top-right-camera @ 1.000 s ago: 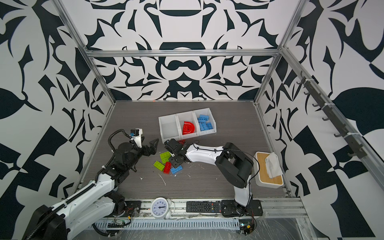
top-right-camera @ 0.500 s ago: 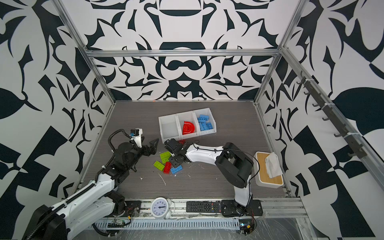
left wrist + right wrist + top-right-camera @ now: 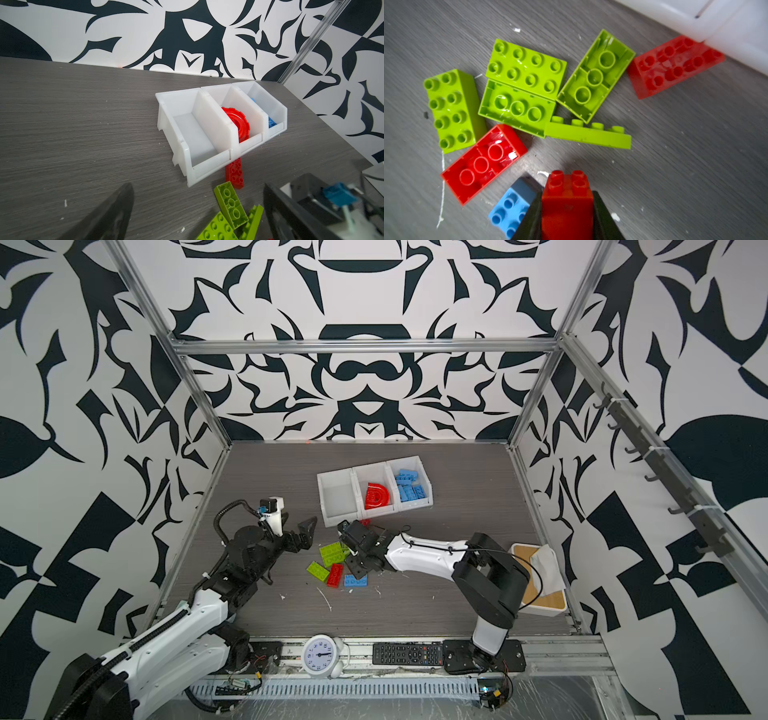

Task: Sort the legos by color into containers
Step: 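Close the right gripper on the small red 2x2 brick, then carry the red 2x2 brick to the middle compartment and release it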

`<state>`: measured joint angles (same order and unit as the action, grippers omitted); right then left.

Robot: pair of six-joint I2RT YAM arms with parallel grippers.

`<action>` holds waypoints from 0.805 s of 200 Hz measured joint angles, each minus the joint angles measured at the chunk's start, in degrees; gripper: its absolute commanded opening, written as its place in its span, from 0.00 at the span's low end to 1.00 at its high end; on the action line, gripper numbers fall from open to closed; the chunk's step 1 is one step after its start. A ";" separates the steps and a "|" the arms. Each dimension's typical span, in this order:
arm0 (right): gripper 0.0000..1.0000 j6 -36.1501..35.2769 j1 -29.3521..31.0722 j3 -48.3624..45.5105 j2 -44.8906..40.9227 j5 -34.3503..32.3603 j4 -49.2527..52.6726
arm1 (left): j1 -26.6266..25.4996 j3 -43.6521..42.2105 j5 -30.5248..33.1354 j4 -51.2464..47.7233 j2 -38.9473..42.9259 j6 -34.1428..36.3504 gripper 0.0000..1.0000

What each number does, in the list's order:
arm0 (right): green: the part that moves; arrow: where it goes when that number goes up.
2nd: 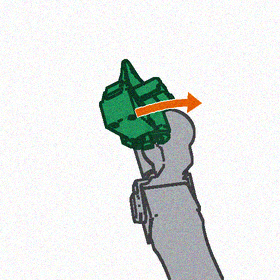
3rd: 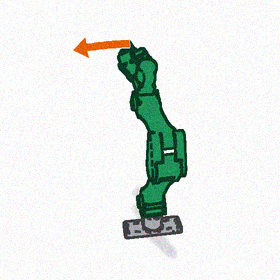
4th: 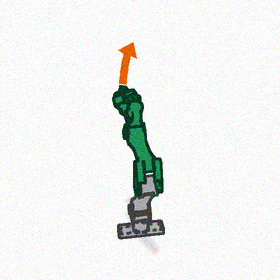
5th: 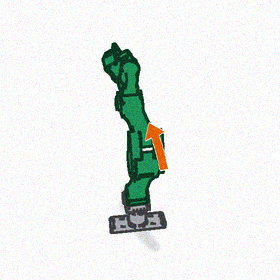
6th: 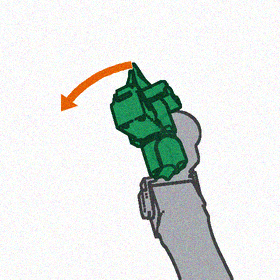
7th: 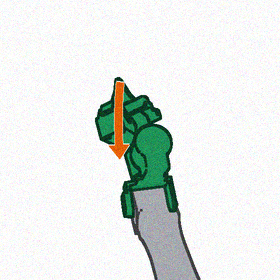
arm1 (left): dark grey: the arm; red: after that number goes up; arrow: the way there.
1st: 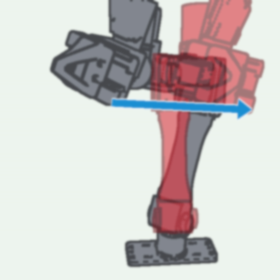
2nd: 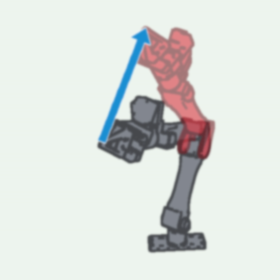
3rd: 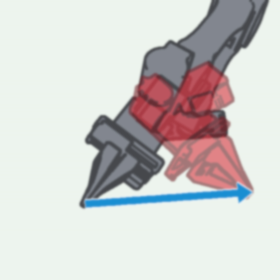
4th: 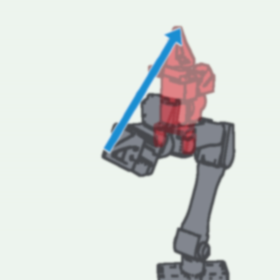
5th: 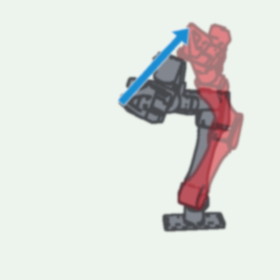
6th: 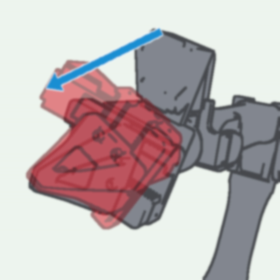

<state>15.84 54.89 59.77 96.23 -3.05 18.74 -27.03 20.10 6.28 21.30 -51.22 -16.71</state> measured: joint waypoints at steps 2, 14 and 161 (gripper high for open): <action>0.25 0.07 -0.09 -0.15 -0.46 0.04 0.04 | 0.00 0.00 -0.09 0.00 -0.07 0.02 0.99; 0.25 0.22 -1.05 -0.76 -2.73 0.68 0.09 | 0.00 0.00 -0.72 0.26 -0.28 0.02 0.99; 0.24 -8.52 -23.58 19.10 -0.52 10.12 6.43 | 0.00 -0.02 -1.40 0.72 -1.20 0.02 0.99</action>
<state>7.31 31.31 78.87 95.70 7.07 25.17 -27.03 20.08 4.89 22.02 -52.42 -16.69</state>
